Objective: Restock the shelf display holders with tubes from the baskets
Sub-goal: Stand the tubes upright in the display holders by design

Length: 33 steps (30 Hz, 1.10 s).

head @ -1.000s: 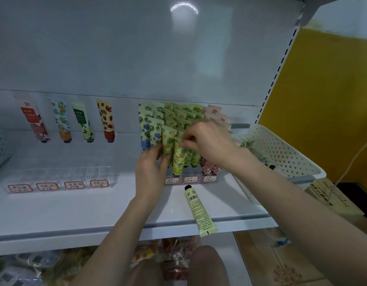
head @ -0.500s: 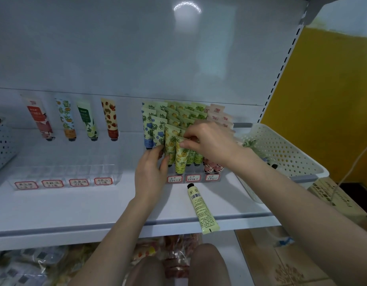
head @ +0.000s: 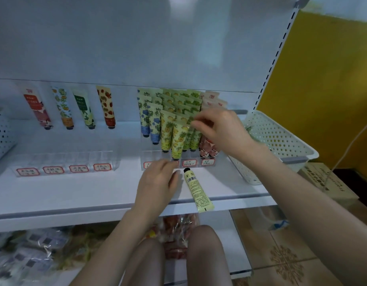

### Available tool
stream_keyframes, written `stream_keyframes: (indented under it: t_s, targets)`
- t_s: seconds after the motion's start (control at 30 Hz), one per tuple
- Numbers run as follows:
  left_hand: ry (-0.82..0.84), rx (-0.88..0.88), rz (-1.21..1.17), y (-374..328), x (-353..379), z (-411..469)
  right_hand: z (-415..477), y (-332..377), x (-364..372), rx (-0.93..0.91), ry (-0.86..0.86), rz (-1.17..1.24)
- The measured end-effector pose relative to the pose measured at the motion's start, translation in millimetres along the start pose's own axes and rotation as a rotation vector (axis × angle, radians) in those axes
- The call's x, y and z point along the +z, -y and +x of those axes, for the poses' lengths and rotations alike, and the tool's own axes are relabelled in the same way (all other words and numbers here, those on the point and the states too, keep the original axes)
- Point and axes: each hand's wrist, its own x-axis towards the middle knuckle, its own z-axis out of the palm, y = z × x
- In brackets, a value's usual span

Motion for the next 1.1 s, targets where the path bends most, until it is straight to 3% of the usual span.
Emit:
stream_keyframes:
  t_s: [0.07,0.2,0.33,0.43,0.53,0.7,0.83,1.1]
  targets:
    - [0.038,0.049,0.019,-3,0,-12,-16,-4,-5,0.021,0.050,0.027]
    - [0.089,0.103,0.109,1,-5,-31,-67,-10,6,0.020,0.397,0.063]
    - [0.287,0.005,0.341,10,-10,-37,-106,-16,33,-0.017,0.545,0.044]
    - [0.366,-0.052,0.411,10,-8,-38,-114,-14,49,-0.081,0.476,-0.018]
    - [0.356,-0.061,0.383,10,-7,-39,-116,-13,60,-0.129,0.255,-0.040]
    - [0.322,-0.043,0.398,11,-6,-39,-86,-9,35,0.248,0.096,0.374]
    - [0.333,-0.050,0.387,11,-6,-39,-61,-14,15,0.438,0.042,0.577]
    - [0.350,-0.073,0.376,11,-6,-39,-53,-22,8,0.436,0.054,0.510]
